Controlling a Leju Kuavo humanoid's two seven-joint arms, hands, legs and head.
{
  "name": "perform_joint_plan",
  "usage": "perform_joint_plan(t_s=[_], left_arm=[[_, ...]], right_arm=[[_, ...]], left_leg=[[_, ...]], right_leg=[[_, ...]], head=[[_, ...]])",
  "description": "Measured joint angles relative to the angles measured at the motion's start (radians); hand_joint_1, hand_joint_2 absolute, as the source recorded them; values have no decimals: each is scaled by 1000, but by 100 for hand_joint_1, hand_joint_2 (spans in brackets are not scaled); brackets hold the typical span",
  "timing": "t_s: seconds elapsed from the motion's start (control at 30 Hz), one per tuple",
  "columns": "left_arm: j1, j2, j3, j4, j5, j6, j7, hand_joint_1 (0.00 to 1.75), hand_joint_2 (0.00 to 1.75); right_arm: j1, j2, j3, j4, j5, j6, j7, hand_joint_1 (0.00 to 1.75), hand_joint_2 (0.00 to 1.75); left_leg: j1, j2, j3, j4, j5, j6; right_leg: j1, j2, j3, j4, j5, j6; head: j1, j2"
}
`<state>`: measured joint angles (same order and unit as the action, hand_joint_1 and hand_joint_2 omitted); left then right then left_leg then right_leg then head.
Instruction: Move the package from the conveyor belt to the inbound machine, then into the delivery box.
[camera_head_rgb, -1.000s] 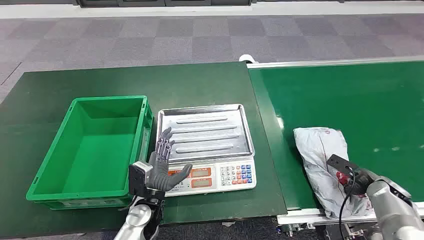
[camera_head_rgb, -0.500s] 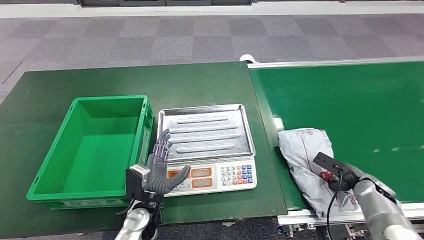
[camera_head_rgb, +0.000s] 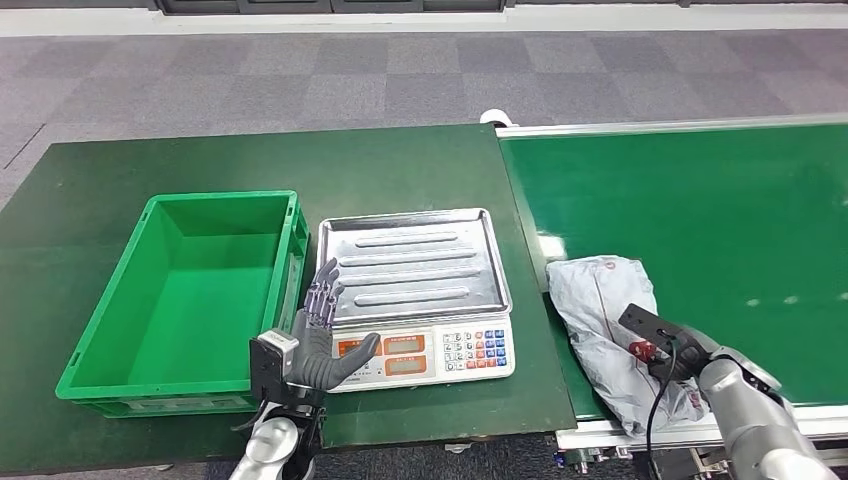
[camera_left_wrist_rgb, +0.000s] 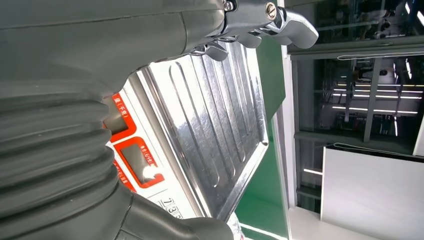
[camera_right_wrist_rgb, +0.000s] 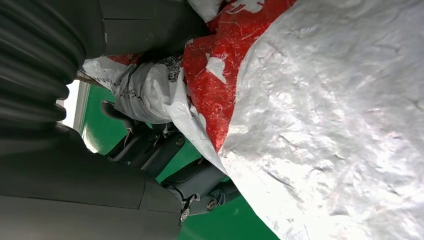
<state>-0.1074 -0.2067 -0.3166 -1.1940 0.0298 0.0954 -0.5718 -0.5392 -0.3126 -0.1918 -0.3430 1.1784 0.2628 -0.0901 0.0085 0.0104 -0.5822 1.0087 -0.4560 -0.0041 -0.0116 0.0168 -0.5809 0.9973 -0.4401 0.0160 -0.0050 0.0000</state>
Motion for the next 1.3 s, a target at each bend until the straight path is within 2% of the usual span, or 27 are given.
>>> perform_joint_plan(t_s=[0.17, 0.33, 0.4, 0.6, 0.77, 0.9, 1.03, 1.3], left_arm=[[1, 1, 0, -1, 0, 0, 0, 0, 175], [9, 6, 0, -15, 0, 2, 0, 0, 175], [15, 7, 0, -23, 0, 2, 1, 0, 175], [33, 8, 0, -50, -8, 2, 3, 0, 175], [36, 5, 0, -55, -19, -3, 3, 0, 175], [28, -4, 0, -44, -20, -8, -3, 0, 175], [15, -10, 0, -29, -20, -11, -6, 0, 175], [2, -13, 0, -4, -13, -21, -21, 0, 175]], right_arm=[[0, 3, 1, -1, -8, -15, -15, 175, 175], [7, 10, 2, -6, -51, -82, -79, 175, 175], [11, 20, 3, -15, -82, -139, -126, 175, 175], [27, 64, 8, -97, -236, -393, -321, 175, 175], [91, 117, 8, -269, -487, -581, -474, 175, 175], [216, 192, 44, -570, -788, -798, -577, 175, 175], [293, 241, 103, -803, -825, -864, -586, 175, 175], [357, 264, 153, -1033, -859, -952, -611, 175, 175]], left_leg=[[0, -1, 1, 0, 1, 1], [-1, -2, -5, 0, 1, 1], [-1, -4, -6, 0, 2, 1], [-1, -12, -6, 0, 6, 0], [-1, -16, -8, 0, 6, 0], [-1, -18, -10, 0, 5, 0], [-1, -15, -10, 0, 5, 0], [-2, -16, -10, 0, 5, 0]], right_leg=[[0, -1, 0, 0, 1, 1], [-1, -2, -2, 0, 1, 1], [-2, -4, -4, 0, 1, 1], [-1, -11, -8, 1, 1, 1], [-1, -14, -9, 1, -1, 1], [-1, -16, -10, 2, -2, 0], [-1, -14, -12, 2, -2, 0], [-2, -15, -12, 2, -2, 0]], head=[[0, 0], [0, 0], [0, 0], [0, 0], [0, 0], [0, 0], [0, 0], [0, 0]])
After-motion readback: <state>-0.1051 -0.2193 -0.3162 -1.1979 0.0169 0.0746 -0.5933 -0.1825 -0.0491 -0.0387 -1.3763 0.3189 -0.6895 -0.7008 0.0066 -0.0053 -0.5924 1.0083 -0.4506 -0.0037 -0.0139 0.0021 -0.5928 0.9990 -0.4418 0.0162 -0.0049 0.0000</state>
